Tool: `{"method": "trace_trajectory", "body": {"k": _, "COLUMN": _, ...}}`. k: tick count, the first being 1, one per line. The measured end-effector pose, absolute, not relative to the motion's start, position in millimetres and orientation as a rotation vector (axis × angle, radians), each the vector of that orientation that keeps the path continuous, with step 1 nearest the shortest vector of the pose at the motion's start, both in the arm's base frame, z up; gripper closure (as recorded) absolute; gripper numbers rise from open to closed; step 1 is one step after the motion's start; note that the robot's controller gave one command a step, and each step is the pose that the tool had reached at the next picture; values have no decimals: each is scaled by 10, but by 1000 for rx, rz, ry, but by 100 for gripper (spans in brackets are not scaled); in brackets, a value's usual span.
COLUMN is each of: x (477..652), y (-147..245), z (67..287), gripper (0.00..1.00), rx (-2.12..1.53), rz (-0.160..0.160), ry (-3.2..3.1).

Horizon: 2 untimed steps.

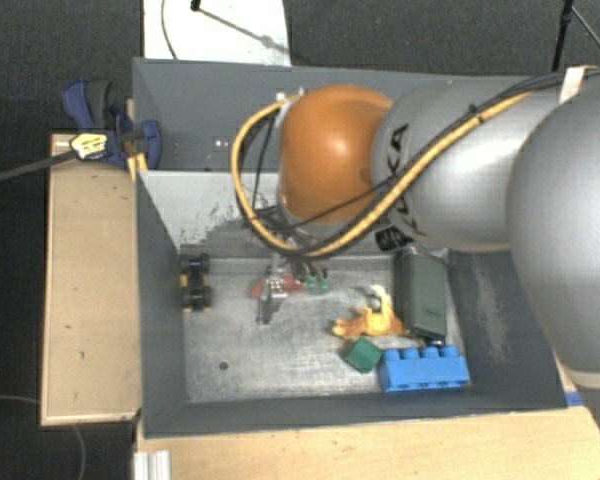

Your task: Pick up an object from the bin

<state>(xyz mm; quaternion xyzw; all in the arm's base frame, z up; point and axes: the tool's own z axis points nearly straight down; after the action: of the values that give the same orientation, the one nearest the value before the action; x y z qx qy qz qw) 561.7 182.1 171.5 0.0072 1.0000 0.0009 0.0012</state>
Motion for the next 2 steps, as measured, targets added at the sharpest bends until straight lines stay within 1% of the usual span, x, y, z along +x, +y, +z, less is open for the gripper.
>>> {"method": "trace_trajectory", "body": {"k": 1, "x": 5617, "y": 1821, "z": 1714, "gripper": 0, "rx": 24, "rz": 3, "ry": 3139}}
{"method": "trace_trajectory", "body": {"k": 2, "x": 5797, "y": 1484, "z": 1175, "gripper": 0, "rx": 79, "rz": 6, "ry": 3132}}
